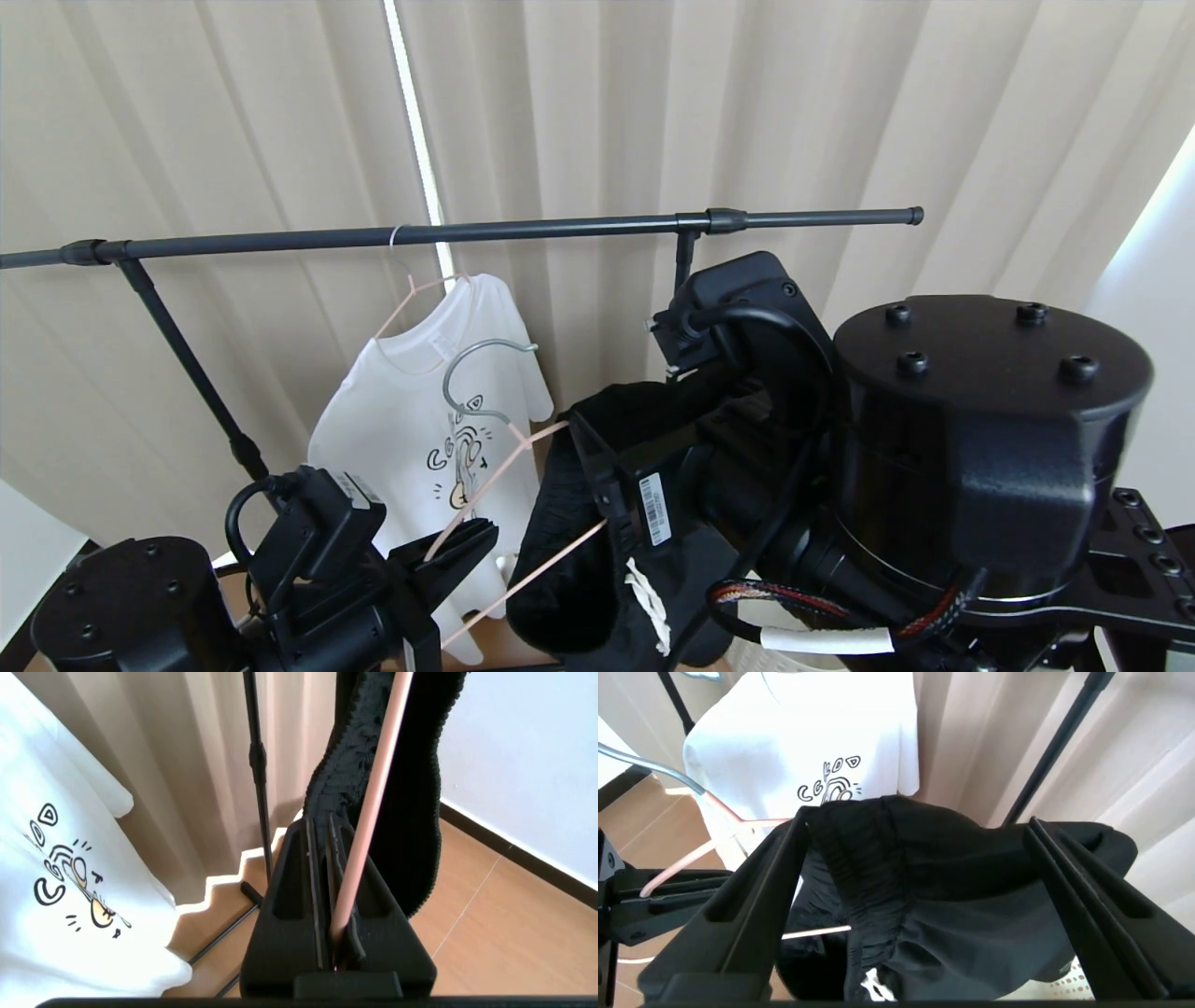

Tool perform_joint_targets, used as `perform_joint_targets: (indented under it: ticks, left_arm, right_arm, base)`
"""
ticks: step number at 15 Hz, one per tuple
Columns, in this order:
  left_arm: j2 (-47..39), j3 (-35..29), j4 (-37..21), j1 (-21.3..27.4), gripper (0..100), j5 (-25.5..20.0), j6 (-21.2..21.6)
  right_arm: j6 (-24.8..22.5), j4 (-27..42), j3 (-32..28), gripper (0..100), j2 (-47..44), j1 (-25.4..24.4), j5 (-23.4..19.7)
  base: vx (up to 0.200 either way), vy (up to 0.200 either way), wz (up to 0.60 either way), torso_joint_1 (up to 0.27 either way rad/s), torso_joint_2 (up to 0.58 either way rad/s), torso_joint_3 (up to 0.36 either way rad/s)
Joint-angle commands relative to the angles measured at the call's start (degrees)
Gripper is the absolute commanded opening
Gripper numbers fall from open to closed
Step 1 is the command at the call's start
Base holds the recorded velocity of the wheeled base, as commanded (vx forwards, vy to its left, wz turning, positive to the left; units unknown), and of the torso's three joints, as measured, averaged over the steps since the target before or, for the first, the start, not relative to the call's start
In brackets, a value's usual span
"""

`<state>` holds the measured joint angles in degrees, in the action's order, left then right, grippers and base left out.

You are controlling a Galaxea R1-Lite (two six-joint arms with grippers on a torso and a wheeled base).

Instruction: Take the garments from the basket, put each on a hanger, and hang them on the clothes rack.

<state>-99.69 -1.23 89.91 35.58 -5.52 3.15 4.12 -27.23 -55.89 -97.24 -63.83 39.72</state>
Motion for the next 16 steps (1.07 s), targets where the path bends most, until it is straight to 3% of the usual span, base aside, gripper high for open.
perform_joint_targets:
  ticks: [1, 8, 11, 14, 15, 16]
  left_arm:
    - [0.03, 0.09, 0.09, 0.01, 0, -0.01, 0.02]
    - [0.03, 0.62, 0.09, 0.01, 0, -0.1, 0.02]
    - [0.11, 1.23, 0.09, -2.27, 0, -1.51, 0.11]
    - [0.29, 1.23, 0.09, -6.4, 0, -8.45, 0.46]
    - [0.82, 1.23, 0.09, -8.6, 0, -13.37, 0.63]
    - [0.82, 1.23, 0.09, -9.22, 0, -14.6, 0.63]
  right_arm:
    - [0.01, -0.01, 0.0, 100, -0.05, 0.02, 0.01]
    - [-0.08, -0.01, 1.84, 100, 0.92, 0.37, -0.78]
    - [-2.01, 0.52, 4.57, 100, 7.77, 4.42, -12.91]
    - [-7.81, 4.21, 6.15, 100, 12.08, 8.55, -23.02]
    - [-13.26, 8.95, 5.27, 100, 13.31, 13.64, -32.69]
    - [-17.3, 12.47, 4.48, 100, 13.4, 17.25, -38.22]
  base:
    - [0.0, 0.0, 0.0, 0.0, 0.0, 0.0]
    - [0.0, 0.0, 0.0, 0.0, 0.0, 0.0]
    - [0.0, 0.0, 0.0, 0.0, 0.0, 0.0]
    - [0.0, 0.0, 0.0, 0.0, 0.0, 0.0]
    - [0.0, 0.0, 0.0, 0.0, 0.0, 0.0]
    - [0.0, 0.0, 0.0, 0.0, 0.0, 0.0]
